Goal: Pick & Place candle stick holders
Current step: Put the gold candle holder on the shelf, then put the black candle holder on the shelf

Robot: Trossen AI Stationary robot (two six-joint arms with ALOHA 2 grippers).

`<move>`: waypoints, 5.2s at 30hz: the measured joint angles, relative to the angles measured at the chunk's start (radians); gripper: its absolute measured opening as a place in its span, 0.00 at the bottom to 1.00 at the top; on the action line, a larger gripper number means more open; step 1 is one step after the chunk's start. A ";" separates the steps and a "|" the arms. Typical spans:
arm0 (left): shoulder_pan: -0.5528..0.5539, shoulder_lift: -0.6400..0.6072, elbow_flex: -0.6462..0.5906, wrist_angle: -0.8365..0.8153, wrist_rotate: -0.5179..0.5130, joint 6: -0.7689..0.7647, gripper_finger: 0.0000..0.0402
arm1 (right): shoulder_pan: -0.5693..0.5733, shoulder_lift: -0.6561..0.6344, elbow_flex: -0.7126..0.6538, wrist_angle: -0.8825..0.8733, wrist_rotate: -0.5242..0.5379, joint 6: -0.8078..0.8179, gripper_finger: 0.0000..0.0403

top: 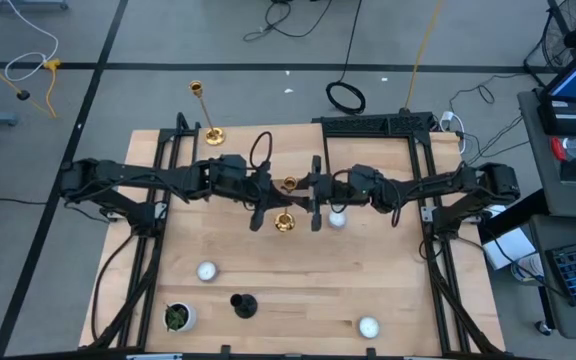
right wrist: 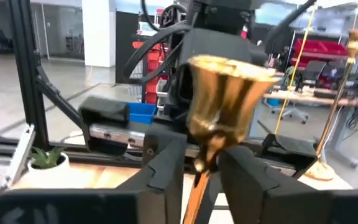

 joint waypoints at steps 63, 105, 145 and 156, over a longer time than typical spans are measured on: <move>0.307 -0.886 -0.287 -0.355 -0.496 0.113 0.04 | 0.012 -0.005 -0.001 -0.113 0.000 -0.069 0.58; 0.592 -0.713 -0.288 -0.338 -0.365 0.084 0.13 | 0.012 -0.005 -0.031 -0.112 0.000 -0.069 0.57; 0.509 -0.847 -0.288 -0.476 -0.278 0.067 0.50 | 0.012 -0.005 -0.031 -0.113 0.000 -0.069 0.58; 0.362 -0.860 -0.288 -0.547 -0.250 0.046 0.50 | 0.012 -0.005 -0.031 -0.113 0.000 -0.069 0.58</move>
